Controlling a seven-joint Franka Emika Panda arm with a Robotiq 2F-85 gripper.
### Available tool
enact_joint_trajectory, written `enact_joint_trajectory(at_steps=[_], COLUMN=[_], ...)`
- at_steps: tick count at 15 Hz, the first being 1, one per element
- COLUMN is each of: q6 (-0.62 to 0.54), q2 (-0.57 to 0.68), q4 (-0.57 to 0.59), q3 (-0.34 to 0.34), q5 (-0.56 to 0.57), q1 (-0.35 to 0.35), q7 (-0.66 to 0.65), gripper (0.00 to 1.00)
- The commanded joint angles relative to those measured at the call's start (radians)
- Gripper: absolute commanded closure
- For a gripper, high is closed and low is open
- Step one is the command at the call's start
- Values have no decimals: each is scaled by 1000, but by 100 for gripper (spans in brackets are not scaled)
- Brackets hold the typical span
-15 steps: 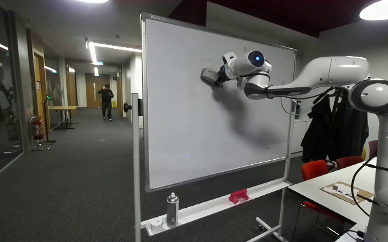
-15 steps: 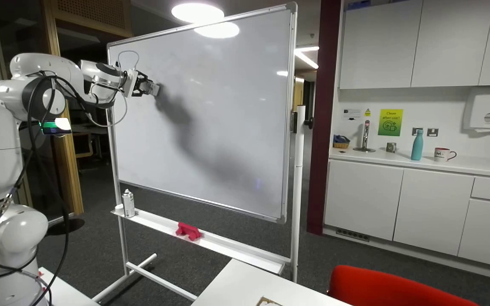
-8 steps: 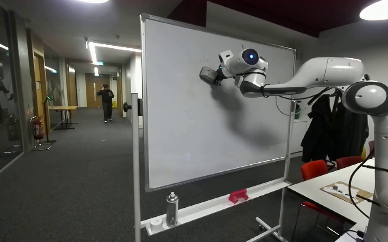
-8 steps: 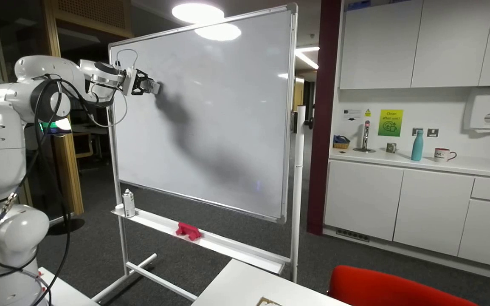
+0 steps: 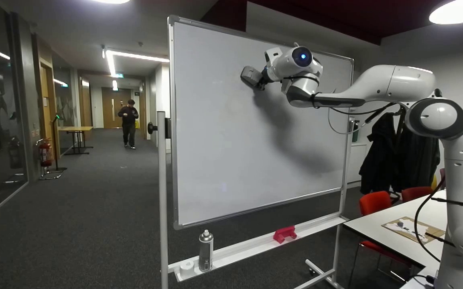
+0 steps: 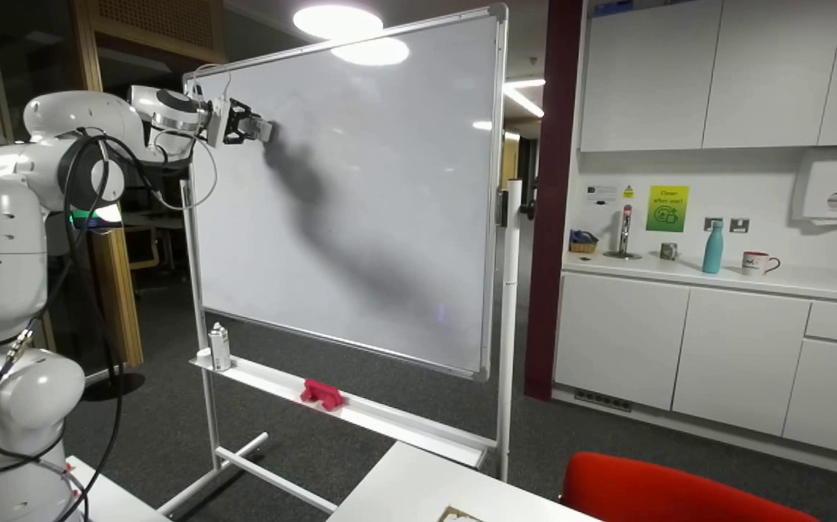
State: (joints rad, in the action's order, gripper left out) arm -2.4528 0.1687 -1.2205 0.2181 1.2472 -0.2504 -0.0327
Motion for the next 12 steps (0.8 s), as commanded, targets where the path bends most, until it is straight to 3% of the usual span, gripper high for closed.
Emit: enact_joint_trajectory(at_steps=[1,4,12], q6=[-21,-24,-30], q2=[68,83,66], q4=[131,129,-18], q3=[-11,-14,-4], q5=[41,52,157], q1=[0,-2,-22], q7=[13,11,1], gripper=[65,65,65])
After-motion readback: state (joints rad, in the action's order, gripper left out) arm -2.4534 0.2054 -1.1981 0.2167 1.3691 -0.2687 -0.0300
